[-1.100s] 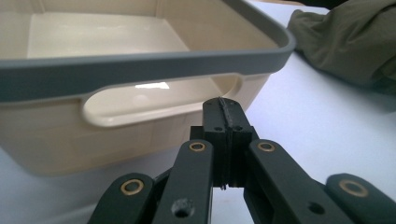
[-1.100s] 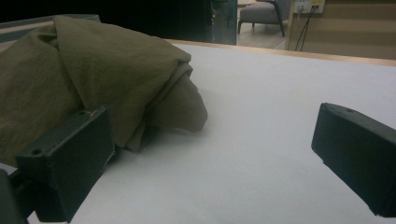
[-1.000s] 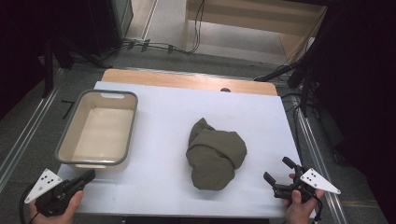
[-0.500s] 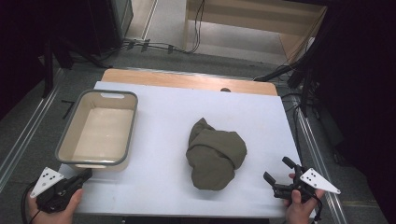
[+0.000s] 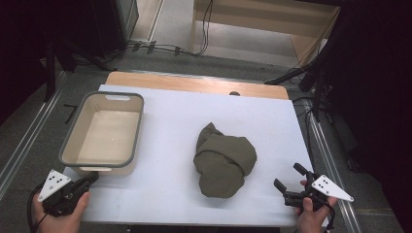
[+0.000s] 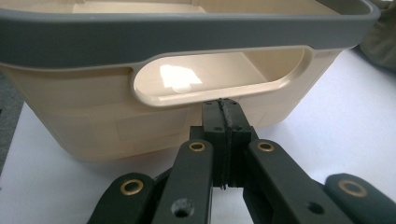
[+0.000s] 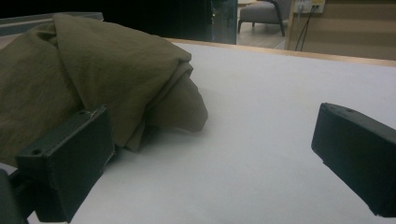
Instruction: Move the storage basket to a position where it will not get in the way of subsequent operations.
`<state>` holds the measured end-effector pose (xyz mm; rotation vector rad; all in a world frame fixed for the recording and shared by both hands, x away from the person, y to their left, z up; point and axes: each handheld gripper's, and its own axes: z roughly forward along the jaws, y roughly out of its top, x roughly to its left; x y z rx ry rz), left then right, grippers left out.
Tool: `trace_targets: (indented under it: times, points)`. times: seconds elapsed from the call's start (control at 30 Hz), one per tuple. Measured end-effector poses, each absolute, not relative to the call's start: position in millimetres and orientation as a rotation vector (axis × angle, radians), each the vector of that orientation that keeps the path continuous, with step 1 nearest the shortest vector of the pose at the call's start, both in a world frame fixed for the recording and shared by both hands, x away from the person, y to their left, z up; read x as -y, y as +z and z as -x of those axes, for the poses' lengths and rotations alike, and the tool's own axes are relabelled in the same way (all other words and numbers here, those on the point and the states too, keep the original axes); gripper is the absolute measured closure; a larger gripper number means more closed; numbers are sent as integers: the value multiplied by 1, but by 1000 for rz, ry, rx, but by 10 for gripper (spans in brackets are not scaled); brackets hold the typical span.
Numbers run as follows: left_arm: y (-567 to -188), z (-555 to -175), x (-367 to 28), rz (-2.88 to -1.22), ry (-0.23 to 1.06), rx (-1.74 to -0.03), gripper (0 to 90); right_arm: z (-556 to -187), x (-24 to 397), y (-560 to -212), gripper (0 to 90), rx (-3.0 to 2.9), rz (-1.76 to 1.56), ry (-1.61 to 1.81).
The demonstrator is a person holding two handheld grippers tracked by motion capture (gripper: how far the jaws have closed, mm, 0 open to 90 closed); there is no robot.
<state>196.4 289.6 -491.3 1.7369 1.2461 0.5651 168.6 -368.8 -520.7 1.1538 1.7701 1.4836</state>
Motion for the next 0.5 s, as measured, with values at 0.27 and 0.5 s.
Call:
trace_targets:
  times: [0.27, 0.5]
  points:
    - [-493, -210, -288, -1718, 549, -1255, 886, -169, 369, -521, 0, -1772, -1153, 1480]
    - [-495, -218, -290, -1704, 542, -1274, 886, -169, 368, -521, 0, -1775, -1153, 1476]
